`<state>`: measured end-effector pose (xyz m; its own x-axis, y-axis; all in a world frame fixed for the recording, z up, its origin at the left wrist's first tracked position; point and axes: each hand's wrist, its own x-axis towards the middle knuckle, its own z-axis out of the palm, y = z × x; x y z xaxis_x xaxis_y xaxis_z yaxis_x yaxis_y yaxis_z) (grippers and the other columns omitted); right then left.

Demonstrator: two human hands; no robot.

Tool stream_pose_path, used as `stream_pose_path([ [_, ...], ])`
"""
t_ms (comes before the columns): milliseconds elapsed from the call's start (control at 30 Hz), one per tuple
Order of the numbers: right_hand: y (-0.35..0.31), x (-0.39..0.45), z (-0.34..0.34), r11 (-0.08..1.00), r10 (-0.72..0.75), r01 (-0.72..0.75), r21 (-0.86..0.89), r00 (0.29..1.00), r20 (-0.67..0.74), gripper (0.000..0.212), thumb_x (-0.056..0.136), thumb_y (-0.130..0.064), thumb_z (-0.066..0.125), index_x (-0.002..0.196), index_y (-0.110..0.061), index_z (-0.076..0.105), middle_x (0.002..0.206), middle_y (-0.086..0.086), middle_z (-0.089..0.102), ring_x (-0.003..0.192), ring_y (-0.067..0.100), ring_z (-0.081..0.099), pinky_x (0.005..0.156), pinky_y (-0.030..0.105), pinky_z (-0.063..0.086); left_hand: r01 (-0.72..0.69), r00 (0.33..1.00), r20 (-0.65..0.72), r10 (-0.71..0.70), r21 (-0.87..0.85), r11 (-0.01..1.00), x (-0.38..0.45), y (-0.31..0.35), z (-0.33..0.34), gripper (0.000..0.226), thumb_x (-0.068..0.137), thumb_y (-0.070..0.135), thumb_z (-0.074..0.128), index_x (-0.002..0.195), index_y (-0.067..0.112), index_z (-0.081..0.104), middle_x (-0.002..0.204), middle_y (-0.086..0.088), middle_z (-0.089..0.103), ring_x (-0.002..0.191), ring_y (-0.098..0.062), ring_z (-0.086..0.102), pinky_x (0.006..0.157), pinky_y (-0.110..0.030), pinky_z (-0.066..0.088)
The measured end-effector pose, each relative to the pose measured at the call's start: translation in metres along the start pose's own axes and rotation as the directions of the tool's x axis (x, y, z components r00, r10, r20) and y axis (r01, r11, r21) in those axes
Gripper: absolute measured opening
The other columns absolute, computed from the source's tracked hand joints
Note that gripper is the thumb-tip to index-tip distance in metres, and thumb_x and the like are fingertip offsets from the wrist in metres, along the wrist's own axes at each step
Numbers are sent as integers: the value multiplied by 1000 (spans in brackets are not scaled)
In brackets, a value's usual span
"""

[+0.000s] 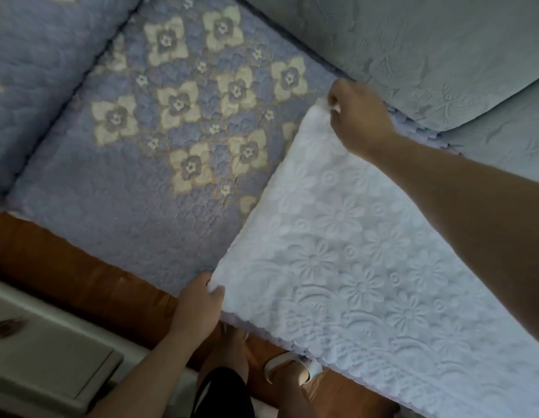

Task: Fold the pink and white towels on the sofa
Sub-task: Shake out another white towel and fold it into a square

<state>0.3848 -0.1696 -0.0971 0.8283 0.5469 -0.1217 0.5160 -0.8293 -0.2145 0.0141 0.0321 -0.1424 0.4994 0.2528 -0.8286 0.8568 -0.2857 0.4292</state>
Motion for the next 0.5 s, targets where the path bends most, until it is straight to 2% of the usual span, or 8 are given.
stream_pose_path([
  [33, -1, -1, 3, 999, -37, 36, -37, 999, -28, 31, 87, -15, 64, 115, -3, 58, 113, 19, 58, 105, 38, 55, 86, 44, 45, 17, 1000, -27, -17, 1, 1000, 1, 1, 0, 12, 97, 21, 54, 91, 32, 57, 90, 9, 64, 78, -6, 60, 58, -21, 43],
  [67, 0, -2, 7, 998, -45, 45, -46, 999, 8, 47, 87, -22, 68, 128, -4, 54, 125, 19, 53, 116, 38, 50, 97, 44, 41, 33, 999, -38, -32, 9, 999, 2, 2, 0, 12, 96, 20, 54, 90, 30, 57, 89, 7, 65, 77, -7, 60, 58, -22, 43],
  [133, 3, -4, 19, 998, 57, -56, -10, 996, 65, 51, 93, -27, 64, 137, -4, 50, 137, 20, 48, 127, 40, 43, 108, 44, 34, 54, 998, -29, -53, 33, 998, 3, 4, 1, 11, 94, 18, 53, 92, 27, 57, 89, 6, 64, 77, -9, 60, 58, -23, 42],
  [233, 13, -1, 37, 931, 349, -362, 52, 922, 168, 44, 106, -25, 42, 145, -5, 46, 147, 21, 45, 134, 39, 42, 111, 41, 29, 64, 998, 14, -65, 55, 996, 5, 6, 1, 12, 90, 15, 52, 93, 26, 56, 90, 5, 63, 78, -11, 59, 58, -24, 41],
  [267, 16, 2, 41, 908, 400, -417, 37, 892, 211, 45, 107, -26, 38, 148, -7, 41, 151, 21, 42, 136, 40, 41, 112, 42, 30, 69, 997, 26, -70, 57, 996, 7, 6, 0, 13, 89, 15, 53, 93, 27, 56, 90, 5, 63, 79, -11, 60, 58, -25, 42],
  [367, 25, 15, 42, 891, 443, -454, 7, 873, 204, 52, 106, -26, 40, 155, -10, 29, 158, 19, 31, 141, 41, 33, 113, 47, 30, 90, 994, 54, -94, 82, 993, 13, 5, -4, 15, 86, 13, 53, 93, 25, 58, 90, 4, 63, 78, -13, 60, 58, -26, 42],
  [433, 28, 28, 41, 908, 411, -419, -23, 876, 252, 58, 102, -28, 52, 153, -12, 31, 154, 19, 36, 138, 41, 37, 108, 46, 36, 106, 992, 62, -112, 90, 990, 16, 3, -4, 16, 85, 12, 53, 94, 23, 60, 90, 4, 63, 78, -13, 60, 59, -26, 43],
  [500, 27, 40, 37, 924, 368, -380, -46, 846, 386, 57, 94, -26, 65, 145, -16, 42, 142, 17, 48, 129, 39, 47, 97, 41, 43, 112, 991, 64, -118, 95, 989, 18, 2, -3, 15, 86, 13, 52, 94, 23, 60, 91, 4, 64, 78, -13, 60, 59, -25, 43],
])
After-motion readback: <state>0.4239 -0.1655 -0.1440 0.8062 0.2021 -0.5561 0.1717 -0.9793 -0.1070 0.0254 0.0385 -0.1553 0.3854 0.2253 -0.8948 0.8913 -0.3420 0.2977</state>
